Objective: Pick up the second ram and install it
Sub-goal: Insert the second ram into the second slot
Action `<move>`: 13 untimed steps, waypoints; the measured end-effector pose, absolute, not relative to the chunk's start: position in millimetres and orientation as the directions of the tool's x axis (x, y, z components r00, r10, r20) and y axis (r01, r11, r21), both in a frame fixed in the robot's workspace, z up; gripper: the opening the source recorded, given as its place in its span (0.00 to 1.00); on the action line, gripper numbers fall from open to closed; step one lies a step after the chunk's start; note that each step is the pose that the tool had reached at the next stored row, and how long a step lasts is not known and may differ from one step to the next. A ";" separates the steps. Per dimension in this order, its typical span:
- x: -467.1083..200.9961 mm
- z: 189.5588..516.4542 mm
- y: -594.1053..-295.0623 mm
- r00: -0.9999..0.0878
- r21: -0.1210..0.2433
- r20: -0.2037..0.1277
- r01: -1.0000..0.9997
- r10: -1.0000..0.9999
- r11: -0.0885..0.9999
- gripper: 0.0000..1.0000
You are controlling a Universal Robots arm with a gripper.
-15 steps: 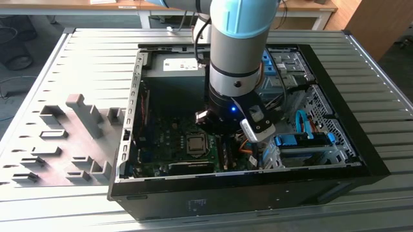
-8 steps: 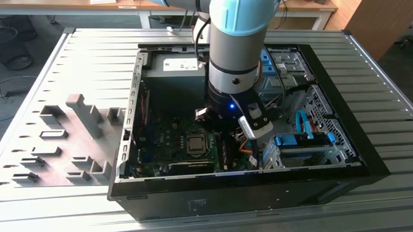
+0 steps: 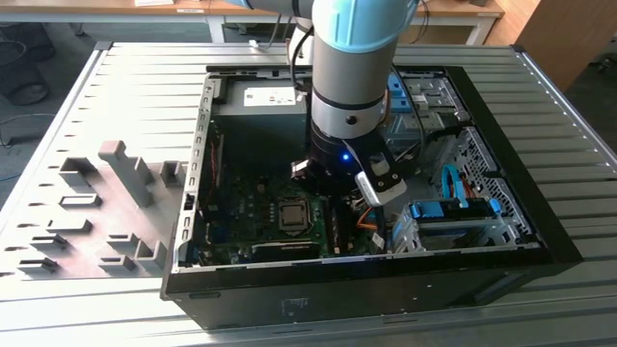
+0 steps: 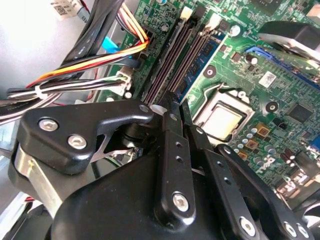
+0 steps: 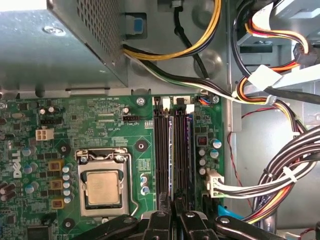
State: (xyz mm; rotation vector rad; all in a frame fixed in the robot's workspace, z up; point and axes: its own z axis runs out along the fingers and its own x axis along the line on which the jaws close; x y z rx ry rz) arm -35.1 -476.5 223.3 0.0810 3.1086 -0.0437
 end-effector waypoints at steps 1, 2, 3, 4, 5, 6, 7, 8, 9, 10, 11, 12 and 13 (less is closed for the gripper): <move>-35.1 222.2 -476.6 -0.998 -0.028 -0.032 0.052 0.052 0.998 0.14; -35.1 221.1 -476.6 -0.998 -0.029 -0.032 0.052 0.052 0.998 0.14; -35.1 220.2 -476.6 -0.998 -0.029 -0.032 0.053 0.052 0.998 0.14; -35.2 219.7 -476.6 -0.998 -0.029 -0.032 0.053 0.052 0.998 0.14; -35.6 219.6 -476.6 -0.998 -0.029 -0.032 0.053 0.052 0.998 0.14; -36.0 219.6 -476.6 -0.998 -0.029 -0.032 0.053 0.052 0.998 0.14; -36.5 219.5 -476.6 -0.998 -0.029 -0.032 0.053 0.052 0.998 0.14; -36.9 219.5 -476.6 -0.998 -0.029 -0.032 0.052 0.051 0.998 0.14; -36.8 219.4 -476.6 -0.998 -0.029 -0.032 0.050 0.049 0.998 0.14; -36.8 219.4 -476.6 -0.998 -0.029 -0.032 0.048 0.047 0.998 0.14; -36.8 219.4 -476.6 -0.998 -0.029 -0.032 0.046 0.045 0.999 0.14; -36.8 219.3 -476.5 -0.999 -0.029 -0.032 0.044 0.043 0.999 0.14; -36.9 219.1 -476.1 -0.999 -0.029 -0.032 0.044 0.043 0.999 0.14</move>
